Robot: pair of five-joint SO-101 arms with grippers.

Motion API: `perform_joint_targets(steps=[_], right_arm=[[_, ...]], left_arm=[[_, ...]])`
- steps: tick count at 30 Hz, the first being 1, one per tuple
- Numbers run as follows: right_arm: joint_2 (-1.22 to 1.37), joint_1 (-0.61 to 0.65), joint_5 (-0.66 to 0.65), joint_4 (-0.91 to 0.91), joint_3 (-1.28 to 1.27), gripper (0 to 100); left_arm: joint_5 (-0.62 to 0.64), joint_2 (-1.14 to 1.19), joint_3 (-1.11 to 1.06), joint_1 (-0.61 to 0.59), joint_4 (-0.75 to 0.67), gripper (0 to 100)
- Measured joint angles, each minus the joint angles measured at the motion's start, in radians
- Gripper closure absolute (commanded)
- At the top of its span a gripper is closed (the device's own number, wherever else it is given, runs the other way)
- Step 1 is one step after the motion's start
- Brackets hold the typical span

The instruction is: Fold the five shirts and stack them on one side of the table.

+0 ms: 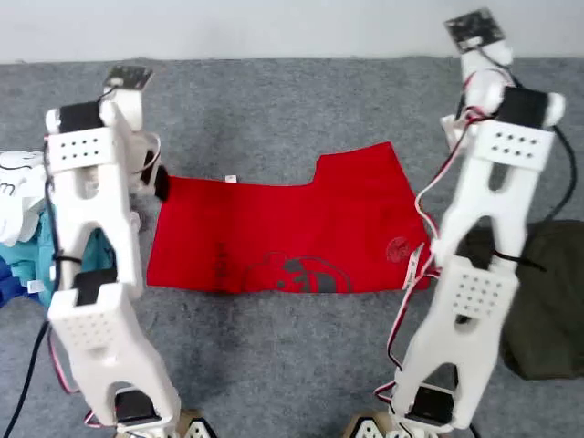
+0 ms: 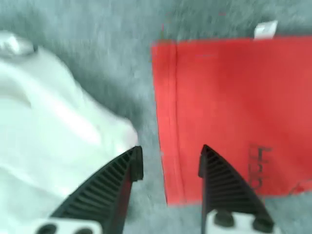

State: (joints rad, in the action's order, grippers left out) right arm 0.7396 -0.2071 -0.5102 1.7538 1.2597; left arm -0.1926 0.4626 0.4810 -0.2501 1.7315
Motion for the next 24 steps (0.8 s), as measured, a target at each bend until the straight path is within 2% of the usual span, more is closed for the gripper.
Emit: perform_joint_targets(steps=[6, 11, 17, 24], right_arm=[[-0.365, 0.018, 0.0, 0.002, -0.601, 73.4], [-0.552, 0.051, 0.0, -0.017, -1.036, 73.4], [-0.571, 0.06, 0.003, -0.235, -1.382, 73.4], [-0.571, 0.083, 0.074, -0.399, -1.556, 73.5]], left_arm=[[0.008, -0.204, -0.433, -0.025, 0.002, 81], [0.009, -0.238, -0.678, -0.023, -0.032, 81], [0.011, -0.238, -0.732, -0.025, -0.155, 81], [0.011, -0.152, -0.732, -0.025, -0.227, 81]])
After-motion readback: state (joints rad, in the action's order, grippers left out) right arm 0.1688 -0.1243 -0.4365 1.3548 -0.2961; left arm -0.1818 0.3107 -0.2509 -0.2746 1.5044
